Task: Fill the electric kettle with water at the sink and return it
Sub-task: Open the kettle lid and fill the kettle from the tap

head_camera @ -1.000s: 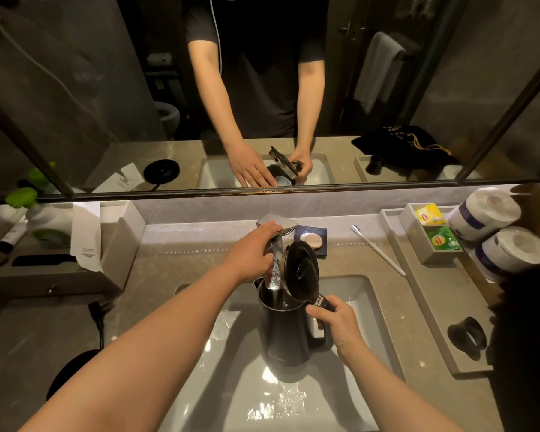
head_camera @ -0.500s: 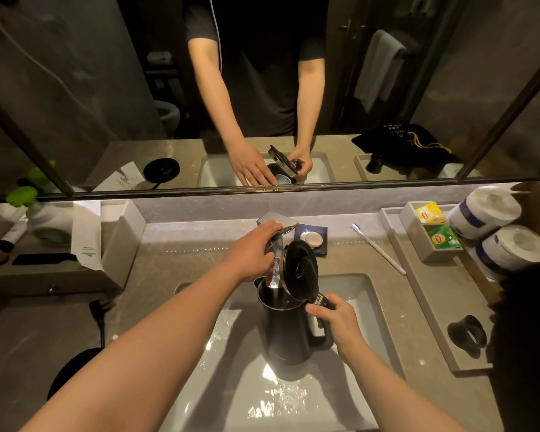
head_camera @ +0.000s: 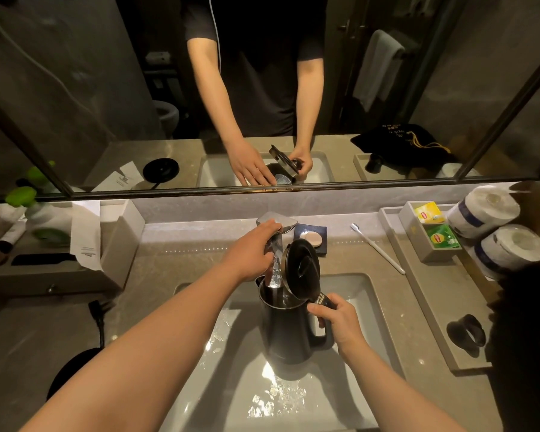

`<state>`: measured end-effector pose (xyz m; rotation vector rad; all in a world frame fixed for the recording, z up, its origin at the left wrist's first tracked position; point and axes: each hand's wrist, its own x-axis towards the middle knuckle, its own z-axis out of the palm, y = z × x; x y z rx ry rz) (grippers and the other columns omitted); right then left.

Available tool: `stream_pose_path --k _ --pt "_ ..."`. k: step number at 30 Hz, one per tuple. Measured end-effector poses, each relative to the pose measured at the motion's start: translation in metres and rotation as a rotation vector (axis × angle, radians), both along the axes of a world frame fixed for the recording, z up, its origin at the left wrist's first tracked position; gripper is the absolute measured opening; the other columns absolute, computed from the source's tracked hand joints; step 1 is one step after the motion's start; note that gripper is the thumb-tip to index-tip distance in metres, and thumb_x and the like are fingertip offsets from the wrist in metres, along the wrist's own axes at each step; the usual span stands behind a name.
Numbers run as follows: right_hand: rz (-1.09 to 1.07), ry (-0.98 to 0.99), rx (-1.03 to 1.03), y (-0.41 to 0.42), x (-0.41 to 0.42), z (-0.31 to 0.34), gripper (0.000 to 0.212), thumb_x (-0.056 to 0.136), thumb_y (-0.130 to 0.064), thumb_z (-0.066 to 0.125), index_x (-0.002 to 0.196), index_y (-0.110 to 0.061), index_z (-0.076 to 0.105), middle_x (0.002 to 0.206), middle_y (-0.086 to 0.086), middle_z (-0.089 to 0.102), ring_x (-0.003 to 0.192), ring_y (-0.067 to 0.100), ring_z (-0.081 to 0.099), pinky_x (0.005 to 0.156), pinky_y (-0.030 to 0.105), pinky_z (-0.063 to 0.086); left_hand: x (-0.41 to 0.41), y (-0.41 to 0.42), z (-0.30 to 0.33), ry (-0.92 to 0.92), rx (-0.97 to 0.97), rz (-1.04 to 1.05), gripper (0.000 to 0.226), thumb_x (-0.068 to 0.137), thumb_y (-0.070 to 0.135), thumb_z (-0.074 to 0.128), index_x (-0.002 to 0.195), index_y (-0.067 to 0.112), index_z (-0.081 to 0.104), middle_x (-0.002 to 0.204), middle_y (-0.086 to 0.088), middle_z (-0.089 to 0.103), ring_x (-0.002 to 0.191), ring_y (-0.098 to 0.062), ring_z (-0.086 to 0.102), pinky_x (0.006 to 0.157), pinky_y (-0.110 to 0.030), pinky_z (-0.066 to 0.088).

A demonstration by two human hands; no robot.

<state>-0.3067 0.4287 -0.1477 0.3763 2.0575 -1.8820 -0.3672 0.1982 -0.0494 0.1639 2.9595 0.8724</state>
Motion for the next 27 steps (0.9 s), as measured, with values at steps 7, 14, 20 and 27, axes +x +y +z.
stream_pose_path --k 7,14,20,27 --pt "-0.006 0.007 -0.035 -0.0026 -0.0006 0.0009 0.039 0.058 -0.023 0.083 0.076 0.004 0.062 0.053 0.007 0.055 0.046 0.014 0.052 0.051 0.032 0.044 0.0004 0.0009 0.0034 -0.01 0.005 0.0 0.065 0.085 0.015 0.058 0.143 0.033 0.033 0.153 0.003 0.036 0.131 -0.023 0.044 0.1 -0.038 0.041" --pt "-0.004 0.004 -0.036 -0.0027 -0.0004 -0.001 0.036 0.058 -0.023 0.084 0.073 0.0 0.06 0.051 0.004 0.055 0.045 0.013 0.053 0.05 0.031 0.045 -0.0003 0.0013 0.004 -0.008 0.002 0.002 0.063 0.087 0.014 0.056 0.144 0.031 0.035 0.156 0.003 0.03 0.136 -0.022 0.037 0.106 -0.039 0.036" --pt "-0.017 -0.002 -0.034 -0.0017 -0.0009 -0.0011 0.045 0.058 -0.023 0.084 0.079 0.009 0.06 0.053 0.006 0.056 0.046 0.013 0.053 0.051 0.032 0.045 0.0005 0.0011 0.004 -0.019 -0.004 0.004 0.064 0.089 0.016 0.054 0.147 0.032 0.032 0.158 0.005 0.024 0.14 -0.019 0.03 0.108 -0.038 0.033" --pt "-0.02 0.002 -0.056 -0.0025 0.0003 0.0031 0.034 0.057 -0.02 0.083 0.074 0.0 0.061 0.054 0.008 0.054 0.047 0.016 0.051 0.052 0.032 0.043 0.0007 -0.0001 0.0027 -0.023 -0.008 -0.005 0.065 0.089 0.017 0.053 0.147 0.034 0.03 0.158 0.007 0.023 0.14 -0.018 0.03 0.107 -0.036 0.033"
